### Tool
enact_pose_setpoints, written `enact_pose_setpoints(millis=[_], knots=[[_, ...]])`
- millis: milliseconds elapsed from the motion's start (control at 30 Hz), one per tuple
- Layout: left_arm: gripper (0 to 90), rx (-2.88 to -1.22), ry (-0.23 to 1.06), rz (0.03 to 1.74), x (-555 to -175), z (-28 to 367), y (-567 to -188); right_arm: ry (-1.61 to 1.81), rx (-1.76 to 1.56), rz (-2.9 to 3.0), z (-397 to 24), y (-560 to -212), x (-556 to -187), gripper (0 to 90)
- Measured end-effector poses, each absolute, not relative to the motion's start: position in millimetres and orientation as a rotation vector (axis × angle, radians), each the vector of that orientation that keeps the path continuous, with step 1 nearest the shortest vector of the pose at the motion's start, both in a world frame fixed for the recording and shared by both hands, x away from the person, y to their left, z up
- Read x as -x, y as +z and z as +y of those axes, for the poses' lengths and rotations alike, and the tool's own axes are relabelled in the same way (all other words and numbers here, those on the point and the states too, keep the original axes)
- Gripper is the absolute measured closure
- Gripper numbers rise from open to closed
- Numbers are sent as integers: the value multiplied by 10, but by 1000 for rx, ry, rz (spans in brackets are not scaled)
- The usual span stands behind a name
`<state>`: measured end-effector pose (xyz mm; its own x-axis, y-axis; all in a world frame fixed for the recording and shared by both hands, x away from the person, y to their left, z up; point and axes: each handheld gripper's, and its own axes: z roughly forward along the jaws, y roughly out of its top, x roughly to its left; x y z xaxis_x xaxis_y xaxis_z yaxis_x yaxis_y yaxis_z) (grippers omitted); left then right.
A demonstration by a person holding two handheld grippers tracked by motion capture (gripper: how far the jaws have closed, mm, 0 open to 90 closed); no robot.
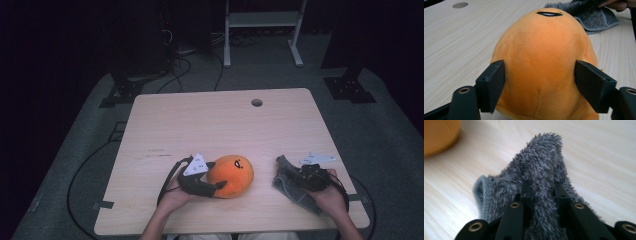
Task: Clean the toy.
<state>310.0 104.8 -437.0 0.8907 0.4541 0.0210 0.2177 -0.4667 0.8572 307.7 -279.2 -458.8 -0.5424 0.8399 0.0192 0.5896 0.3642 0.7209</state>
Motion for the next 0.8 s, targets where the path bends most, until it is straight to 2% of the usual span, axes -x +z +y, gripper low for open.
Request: enact_pose_setpoints(millis=[133, 333, 500, 667, 733, 800], knots=[[292, -2063, 302, 474, -3124, 1046, -4385, 1204, -1165, 2218, -2737, -4299, -2944, 740], [304, -2055, 306, 473, -3113, 1033, -4395, 1345, -887, 2294, -2213, -4053, -2768, 737], [316, -2058, 300, 460, -3119, 1008, -4411, 1242, -736, 2348, -1781, -4073, -2796, 718], [319, -2058, 313, 441, -3105, 961, -4421, 1192, -713, 2357, -1694, -4145, -2875, 541], [318, -2063, 317, 431, -3102, 937, -4414, 1176, -701, 2342, -1668, -4156, -2872, 504], [317, -2061, 313, 432, -3111, 935, -4415, 1175, -704, 2337, -1649, -4167, -2877, 563]])
